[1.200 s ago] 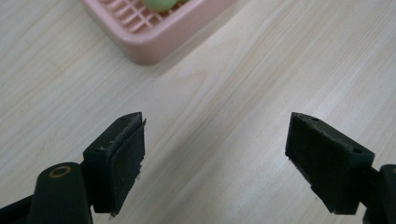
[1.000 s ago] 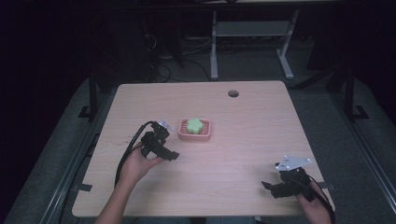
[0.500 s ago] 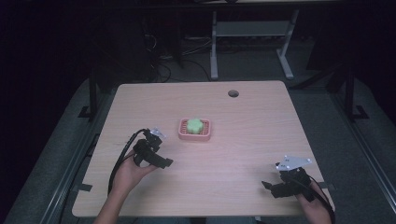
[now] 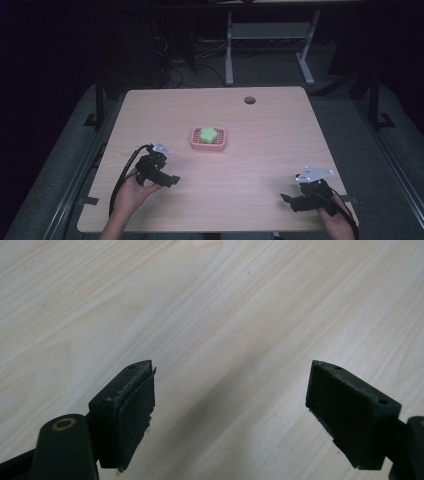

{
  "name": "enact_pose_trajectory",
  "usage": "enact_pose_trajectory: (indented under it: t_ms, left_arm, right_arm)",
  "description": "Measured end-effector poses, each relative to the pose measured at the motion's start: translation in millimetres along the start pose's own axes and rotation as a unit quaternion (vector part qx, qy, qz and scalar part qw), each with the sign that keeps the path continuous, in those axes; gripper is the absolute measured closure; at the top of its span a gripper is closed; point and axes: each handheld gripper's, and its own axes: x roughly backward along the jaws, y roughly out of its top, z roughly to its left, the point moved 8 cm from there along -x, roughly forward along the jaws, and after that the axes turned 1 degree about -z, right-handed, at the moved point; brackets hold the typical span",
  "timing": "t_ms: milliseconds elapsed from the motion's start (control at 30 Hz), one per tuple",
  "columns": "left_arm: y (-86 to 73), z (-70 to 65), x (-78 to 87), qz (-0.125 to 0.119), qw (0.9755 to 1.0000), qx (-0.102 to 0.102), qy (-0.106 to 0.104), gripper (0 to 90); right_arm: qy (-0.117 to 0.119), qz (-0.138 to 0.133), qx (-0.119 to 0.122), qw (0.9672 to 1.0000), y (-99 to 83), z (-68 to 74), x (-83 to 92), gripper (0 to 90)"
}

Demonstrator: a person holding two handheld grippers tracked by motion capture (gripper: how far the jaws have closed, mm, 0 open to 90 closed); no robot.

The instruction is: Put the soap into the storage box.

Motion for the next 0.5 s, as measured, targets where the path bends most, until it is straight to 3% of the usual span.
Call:
enact_pose_trajectory:
  t_ms: [500]
  left_arm:
    - [-16.8,-11.2,8.0,-0.009,1.0,0.002,0.002,19.4]
  right_arm:
    - [-0.001,0.001,-0.003,1.0,-0.7,-0.4,0.1,14.0]
